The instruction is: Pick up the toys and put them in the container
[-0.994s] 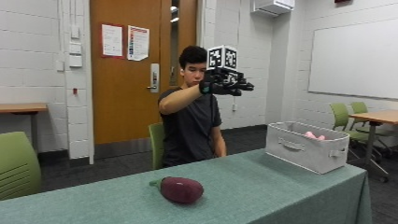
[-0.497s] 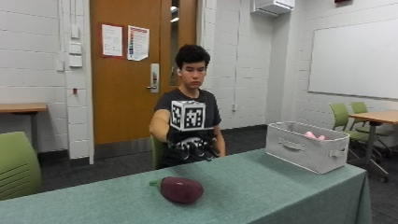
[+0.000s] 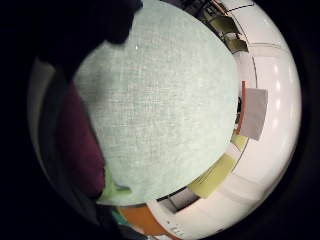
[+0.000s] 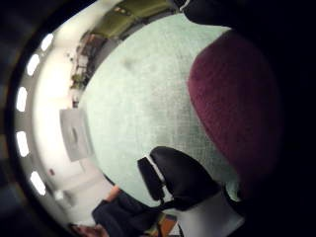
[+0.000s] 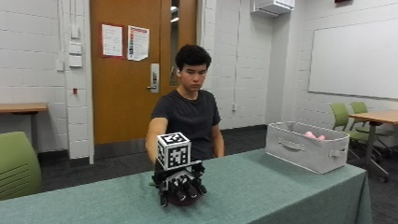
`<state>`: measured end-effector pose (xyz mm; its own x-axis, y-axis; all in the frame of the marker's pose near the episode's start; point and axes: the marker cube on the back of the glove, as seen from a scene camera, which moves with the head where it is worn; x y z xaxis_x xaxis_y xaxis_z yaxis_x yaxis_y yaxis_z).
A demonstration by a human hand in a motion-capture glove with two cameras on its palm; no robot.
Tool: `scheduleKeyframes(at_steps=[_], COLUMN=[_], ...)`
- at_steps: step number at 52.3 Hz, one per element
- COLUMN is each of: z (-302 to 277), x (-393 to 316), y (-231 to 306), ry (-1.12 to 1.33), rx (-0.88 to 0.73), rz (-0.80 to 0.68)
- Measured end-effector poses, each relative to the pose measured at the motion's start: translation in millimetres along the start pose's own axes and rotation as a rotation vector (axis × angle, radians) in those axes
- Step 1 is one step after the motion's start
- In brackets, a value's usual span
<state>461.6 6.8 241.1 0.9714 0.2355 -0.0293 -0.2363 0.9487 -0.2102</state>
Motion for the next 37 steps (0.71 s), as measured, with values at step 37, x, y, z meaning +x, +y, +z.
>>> scheduleKeyframes(at_steps=[37], z=[3], x=[-18], y=[7], ry=[0.135], rx=[0.161], rz=[0.086])
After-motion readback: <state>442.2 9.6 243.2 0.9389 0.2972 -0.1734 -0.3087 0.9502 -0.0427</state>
